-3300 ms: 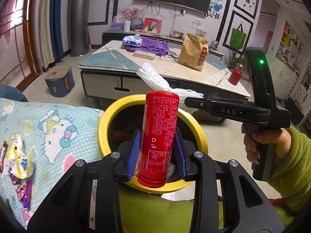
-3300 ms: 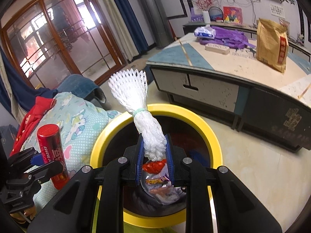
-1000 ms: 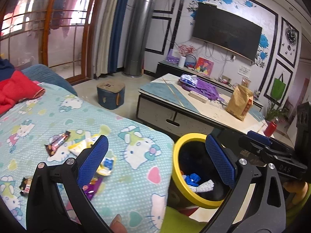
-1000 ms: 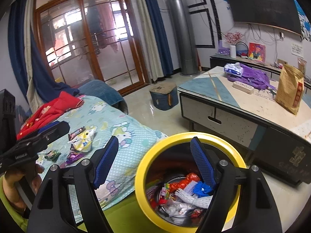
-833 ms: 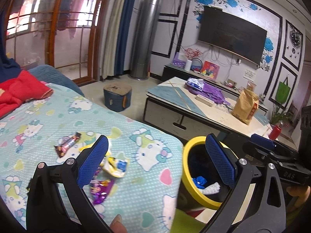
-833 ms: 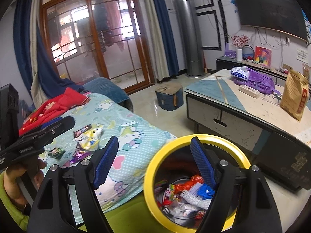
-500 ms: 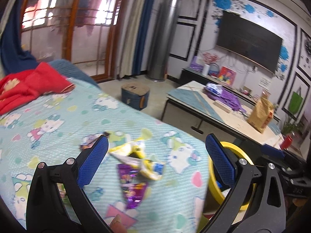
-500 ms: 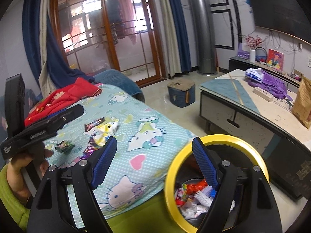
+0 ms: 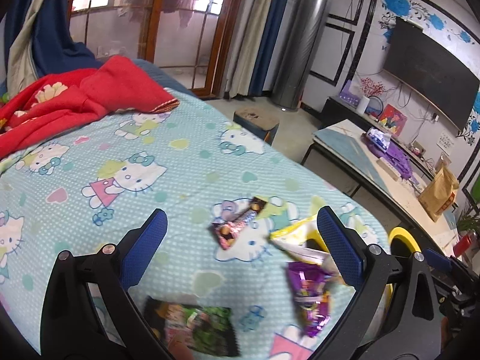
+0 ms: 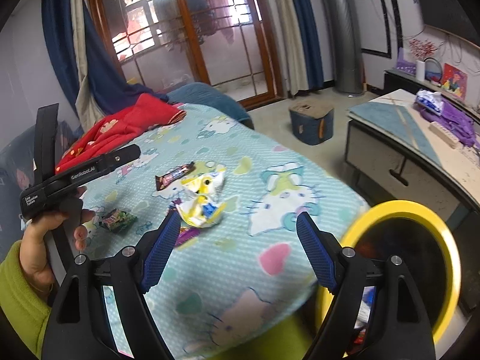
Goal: Collect trash
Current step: 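Grasp the chocolate bar with the left tool while the right tool grasps the yellow-white snack bag, then carry the chocolate bar and snack bag over the yellow bin with both tools, then open both tools to drop the chocolate bar and snack bag into the bin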
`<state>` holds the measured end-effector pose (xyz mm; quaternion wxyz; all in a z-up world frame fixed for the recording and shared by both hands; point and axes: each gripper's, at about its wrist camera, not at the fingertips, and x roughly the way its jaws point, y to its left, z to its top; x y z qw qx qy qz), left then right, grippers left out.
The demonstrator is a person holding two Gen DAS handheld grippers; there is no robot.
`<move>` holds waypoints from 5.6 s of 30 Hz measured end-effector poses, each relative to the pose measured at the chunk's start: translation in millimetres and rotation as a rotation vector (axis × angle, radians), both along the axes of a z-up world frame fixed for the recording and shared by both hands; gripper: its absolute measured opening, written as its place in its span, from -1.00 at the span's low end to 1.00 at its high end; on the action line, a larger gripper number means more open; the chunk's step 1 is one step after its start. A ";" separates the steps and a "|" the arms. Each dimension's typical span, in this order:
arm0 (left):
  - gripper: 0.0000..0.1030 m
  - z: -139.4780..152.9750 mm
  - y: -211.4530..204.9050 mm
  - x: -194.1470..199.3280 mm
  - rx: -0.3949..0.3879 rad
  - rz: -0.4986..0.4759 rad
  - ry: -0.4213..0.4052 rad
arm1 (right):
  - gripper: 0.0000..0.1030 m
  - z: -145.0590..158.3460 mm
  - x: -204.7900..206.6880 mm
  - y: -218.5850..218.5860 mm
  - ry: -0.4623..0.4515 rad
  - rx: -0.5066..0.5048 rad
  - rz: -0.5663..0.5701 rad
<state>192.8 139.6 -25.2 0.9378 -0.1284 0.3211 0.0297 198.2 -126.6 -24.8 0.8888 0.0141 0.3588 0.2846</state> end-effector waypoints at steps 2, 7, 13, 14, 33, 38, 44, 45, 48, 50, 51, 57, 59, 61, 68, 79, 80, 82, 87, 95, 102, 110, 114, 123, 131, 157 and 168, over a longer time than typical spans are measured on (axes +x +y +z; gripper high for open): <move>0.77 -4.1 5.2 5.7 0.002 -0.007 0.026 | 0.50 -4.5 4.6 10.5 0.011 -0.003 0.019; 0.48 -17.9 10.0 20.0 -0.015 -0.044 0.087 | 0.50 -17.1 17.7 33.8 0.052 -0.019 0.061; 0.24 -28.8 8.1 36.6 -0.011 -0.092 0.144 | 0.50 -31.5 35.0 49.3 0.096 -0.032 0.067; 0.21 -30.7 8.0 39.3 -0.009 -0.098 0.151 | 0.50 -33.9 37.2 50.8 0.105 -0.034 0.067; -0.39 -60.9 -2.7 60.9 0.016 -0.152 0.250 | -0.28 -60.3 43.8 43.3 0.166 0.021 0.052; -0.50 -62.0 -6.2 59.8 0.040 -0.157 0.253 | -0.30 -59.5 35.7 32.8 0.150 0.020 0.027; -0.63 -57.7 -9.6 52.9 0.012 -0.170 0.234 | -0.32 -58.7 25.8 21.7 0.136 0.008 0.005; -0.64 -57.1 -10.8 51.2 0.004 -0.172 0.229 | -0.33 -59.0 25.2 21.4 0.134 0.005 0.003; -0.65 -49.5 -13.8 40.8 -0.028 -0.175 0.188 | -0.34 -58.1 20.7 18.7 0.123 0.000 -0.004; -0.65 -43.2 -16.8 33.5 -0.045 -0.173 0.160 | -0.36 -57.5 18.9 17.3 0.119 -0.001 -0.005; -0.66 -39.6 -18.1 29.4 -0.054 -0.173 0.144 | -0.36 -57.1 18.1 16.6 0.115 -0.001 -0.006; -0.66 -20.1 -29.6 5.8 -0.084 -0.173 0.070 | -0.37 -51.7 12.0 12.0 0.097 0.013 -0.010; -0.66 -14.8 -33.3 -1.7 -0.093 -0.178 0.051 | -0.37 -48.0 10.7 10.1 0.086 0.017 -0.012; -0.66 -10.7 -38.3 -6.3 -0.082 -0.187 0.042 | -0.37 -44.0 9.9 7.1 0.077 0.025 -0.015; -0.66 -1.0 -49.2 -19.4 -0.067 -0.208 0.016 | -0.37 -30.8 9.3 -2.8 0.050 0.037 -0.032; -0.66 13.5 -71.8 -30.7 -0.060 -0.260 -0.024 | -0.37 -11.0 6.5 -24.8 0.017 0.039 -0.072; -0.66 14.4 -73.8 -31.1 -0.061 -0.265 -0.025 | -0.37 -9.0 6.1 -27.5 0.013 0.039 -0.076; -0.66 15.4 -79.3 -32.3 -0.058 -0.280 -0.026 | -0.37 -6.5 6.0 -31.5 0.007 0.039 -0.082; -0.66 18.1 -91.4 -35.1 -0.056 -0.312 -0.035 | -0.37 -0.3 6.2 -42.7 -0.005 0.039 -0.108; -0.66 22.9 -111.3 -39.6 -0.042 -0.358 -0.050 | -0.37 7.1 5.8 -60.4 -0.021 0.038 -0.142; -0.66 23.7 -127.1 -41.3 -0.030 -0.400 -0.055 | -0.37 7.3 3.2 -77.7 -0.026 0.026 -0.170; -0.66 21.7 -145.9 -39.4 -0.013 -0.449 -0.056 | -0.37 2.1 -2.0 -102.4 -0.018 0.016 -0.210; -0.66 21.8 -152.7 -39.8 -0.008 -0.469 -0.057 | -0.37 3.0 -4.2 -114.9 -0.016 0.021 -0.236; -0.66 18.9 -174.6 -41.4 0.009 -0.523 -0.056 | -0.37 2.5 -10.5 -140.6 -0.021 0.010 -0.283; -0.66 13.2 -198.7 -44.7 0.034 -0.574 -0.047 | -0.37 -1.9 -12.4 -167.1 -0.013 0.005 -0.341; -0.65 -20.0 -272.4 -46.4 0.096 -0.720 0.027 | -0.37 -27.5 -15.5 -232.2 0.082 0.007 -0.440; -0.65 -43.5 -297.7 -40.1 0.113 -0.769 0.090 | -0.37 -46.8 -7.8 -246.4 0.155 0.017 -0.464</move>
